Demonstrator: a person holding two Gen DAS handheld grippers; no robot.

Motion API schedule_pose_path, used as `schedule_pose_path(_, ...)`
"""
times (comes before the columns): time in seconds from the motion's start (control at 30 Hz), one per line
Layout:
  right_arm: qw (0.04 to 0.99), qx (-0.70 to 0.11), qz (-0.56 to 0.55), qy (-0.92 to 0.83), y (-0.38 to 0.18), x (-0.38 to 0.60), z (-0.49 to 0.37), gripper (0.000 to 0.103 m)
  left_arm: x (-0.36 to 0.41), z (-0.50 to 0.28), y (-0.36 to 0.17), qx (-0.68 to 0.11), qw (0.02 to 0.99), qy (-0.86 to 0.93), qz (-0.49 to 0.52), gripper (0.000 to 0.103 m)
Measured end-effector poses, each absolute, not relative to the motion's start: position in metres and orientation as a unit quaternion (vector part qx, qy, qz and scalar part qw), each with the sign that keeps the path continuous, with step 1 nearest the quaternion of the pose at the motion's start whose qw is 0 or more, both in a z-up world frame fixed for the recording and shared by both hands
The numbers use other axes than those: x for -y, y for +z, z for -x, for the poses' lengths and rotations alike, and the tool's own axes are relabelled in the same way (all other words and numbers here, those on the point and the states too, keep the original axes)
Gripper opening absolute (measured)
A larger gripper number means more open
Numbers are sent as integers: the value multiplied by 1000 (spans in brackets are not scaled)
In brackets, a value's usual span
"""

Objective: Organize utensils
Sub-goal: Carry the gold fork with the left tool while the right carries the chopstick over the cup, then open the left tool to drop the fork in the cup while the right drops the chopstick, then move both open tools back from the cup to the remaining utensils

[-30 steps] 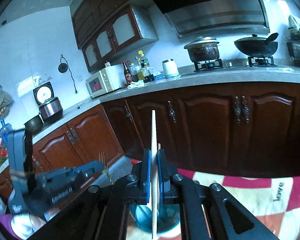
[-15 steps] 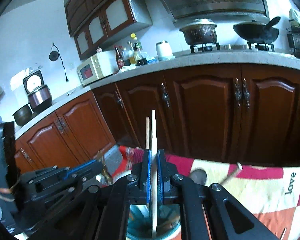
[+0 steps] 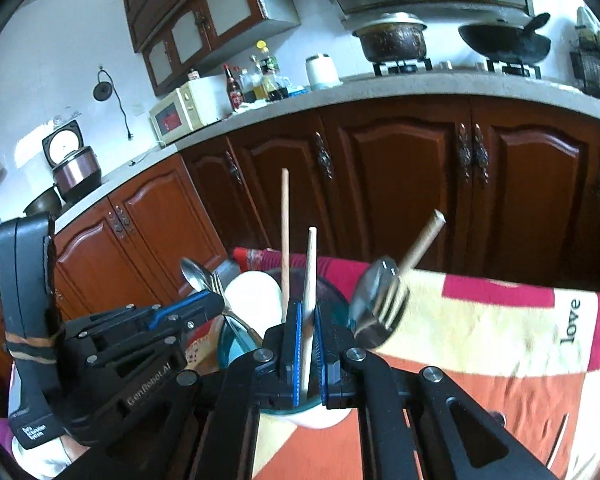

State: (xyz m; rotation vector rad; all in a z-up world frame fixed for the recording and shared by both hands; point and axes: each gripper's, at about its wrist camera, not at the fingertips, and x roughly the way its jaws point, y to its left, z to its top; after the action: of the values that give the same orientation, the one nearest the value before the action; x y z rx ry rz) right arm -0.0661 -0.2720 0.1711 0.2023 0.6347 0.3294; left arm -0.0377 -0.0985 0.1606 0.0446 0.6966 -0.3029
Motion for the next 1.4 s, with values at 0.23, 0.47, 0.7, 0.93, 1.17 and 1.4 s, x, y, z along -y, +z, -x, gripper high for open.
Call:
schedule_pose_path(0.23, 925, -331, -106, 153, 161, 279, 70, 6, 100, 41, 158, -354, 923, -150, -14, 1)
schedule_pose_path(0.47, 921, -339, -122, 151, 162, 288, 77, 30, 97, 45, 164, -361, 920, -152, -2, 14)
schedule_pose_path(0.7, 920, -339, -118, 158, 167, 287, 90, 30, 92, 57, 175, -354, 922, -155, 9, 41)
schedule_pose_path(0.93, 923, -335, -112, 152, 174, 289, 110, 32, 91, 74, 183, -349, 925, -153, 7, 42)
schedule_pose_path(1.17, 926, -333, -105, 141, 180, 291, 126, 32, 90, 89, 188, -348, 925, -149, 8, 42)
schedule_pose_path(1.4, 929, -328, -107, 133, 183, 294, 141, 36, 93, 108, 194, -341, 927, -155, 1, 42)
